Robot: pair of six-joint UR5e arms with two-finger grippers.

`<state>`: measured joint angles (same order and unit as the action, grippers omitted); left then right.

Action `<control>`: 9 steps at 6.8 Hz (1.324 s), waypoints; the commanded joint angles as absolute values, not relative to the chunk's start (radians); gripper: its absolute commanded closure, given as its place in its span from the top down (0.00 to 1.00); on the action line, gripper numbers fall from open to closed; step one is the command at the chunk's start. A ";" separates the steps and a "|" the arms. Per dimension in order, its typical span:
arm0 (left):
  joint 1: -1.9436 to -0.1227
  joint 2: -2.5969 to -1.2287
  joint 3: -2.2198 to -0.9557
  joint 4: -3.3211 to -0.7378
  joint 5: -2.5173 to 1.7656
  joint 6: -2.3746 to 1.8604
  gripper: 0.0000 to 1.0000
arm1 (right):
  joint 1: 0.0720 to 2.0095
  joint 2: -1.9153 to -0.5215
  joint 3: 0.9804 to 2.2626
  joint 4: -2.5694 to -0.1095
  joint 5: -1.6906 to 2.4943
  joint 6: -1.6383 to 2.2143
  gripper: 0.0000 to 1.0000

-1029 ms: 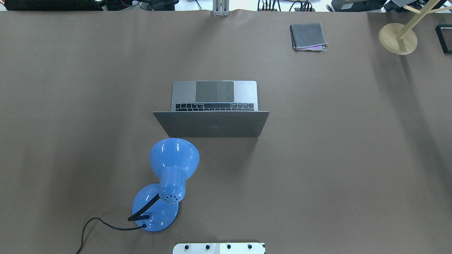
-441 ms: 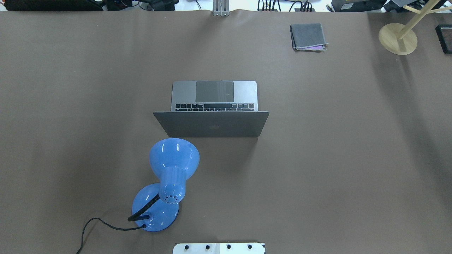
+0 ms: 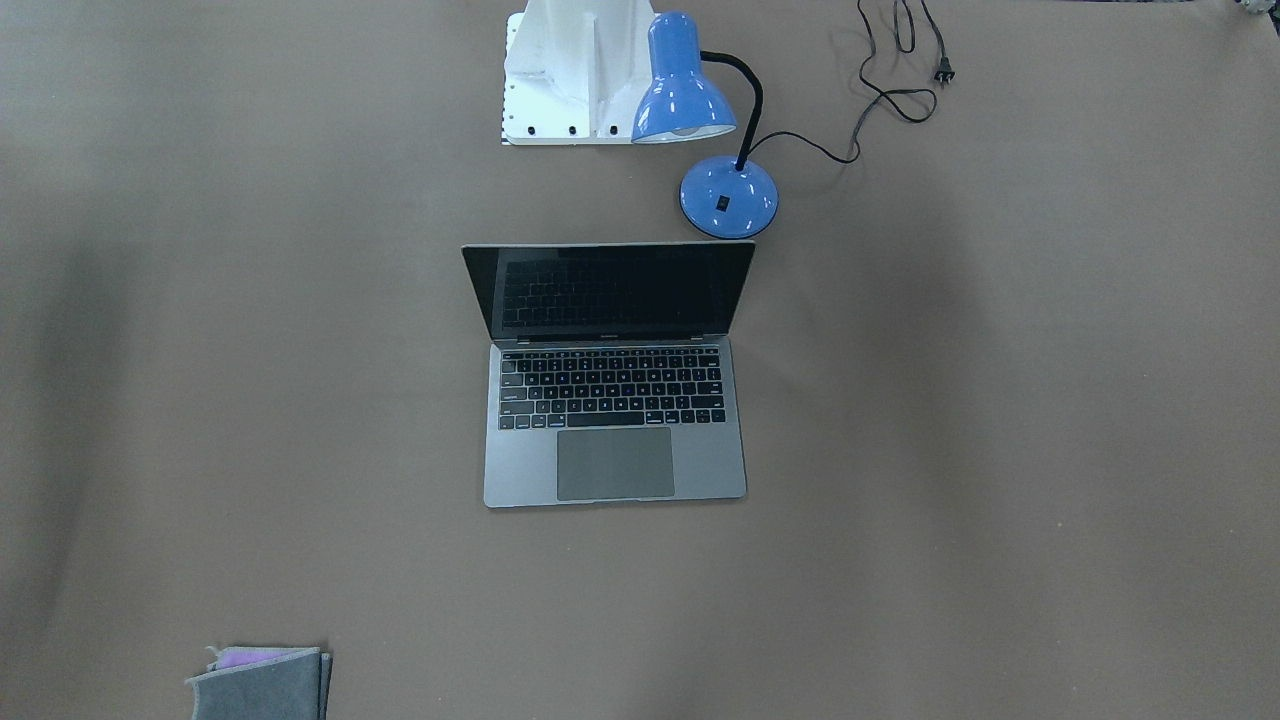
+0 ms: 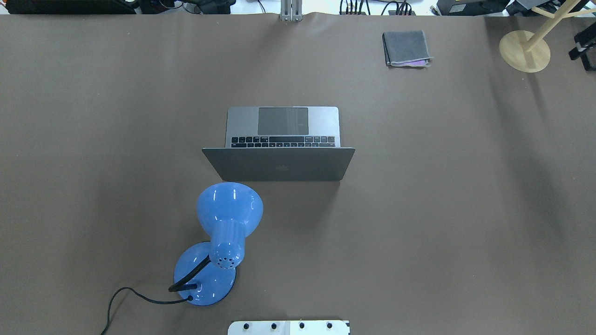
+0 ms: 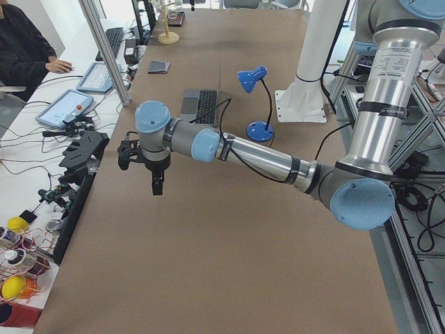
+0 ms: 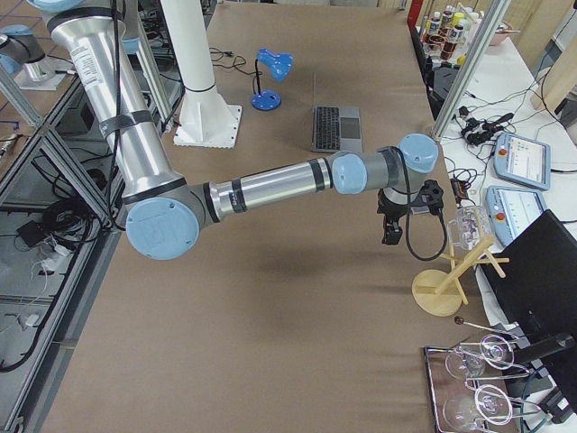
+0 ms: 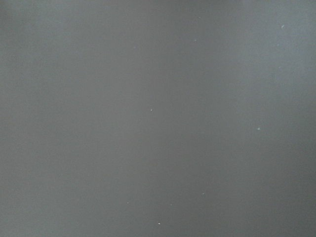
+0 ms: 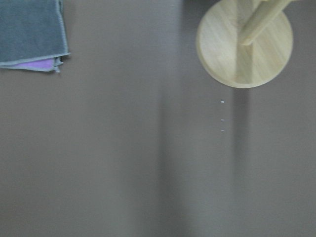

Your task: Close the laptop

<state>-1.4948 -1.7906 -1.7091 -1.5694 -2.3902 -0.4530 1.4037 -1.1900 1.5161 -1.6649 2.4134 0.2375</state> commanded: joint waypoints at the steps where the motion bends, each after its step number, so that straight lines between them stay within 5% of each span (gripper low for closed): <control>1: -1.358 -1.888 -1.749 -1.575 -2.391 -0.698 0.98 | 1.280 -1.125 1.606 -1.661 2.424 0.519 1.00; 4: -1.148 -1.997 -1.825 -1.624 -2.390 -1.016 0.98 | 1.126 -1.115 1.748 -1.660 2.411 0.745 0.98; 5: -1.111 -1.999 -1.839 -1.717 -2.390 -1.111 0.98 | 1.086 -1.112 1.784 -1.660 2.413 0.796 0.91; 9: -0.960 -2.075 -1.850 -1.819 -2.390 -1.337 0.52 | 0.970 -1.112 1.929 -1.660 2.460 0.975 0.41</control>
<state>-0.9815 -2.0620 -1.8349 -1.8129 -2.3866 -1.2921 1.0037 -1.1111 1.8741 -1.6604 2.4338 0.9111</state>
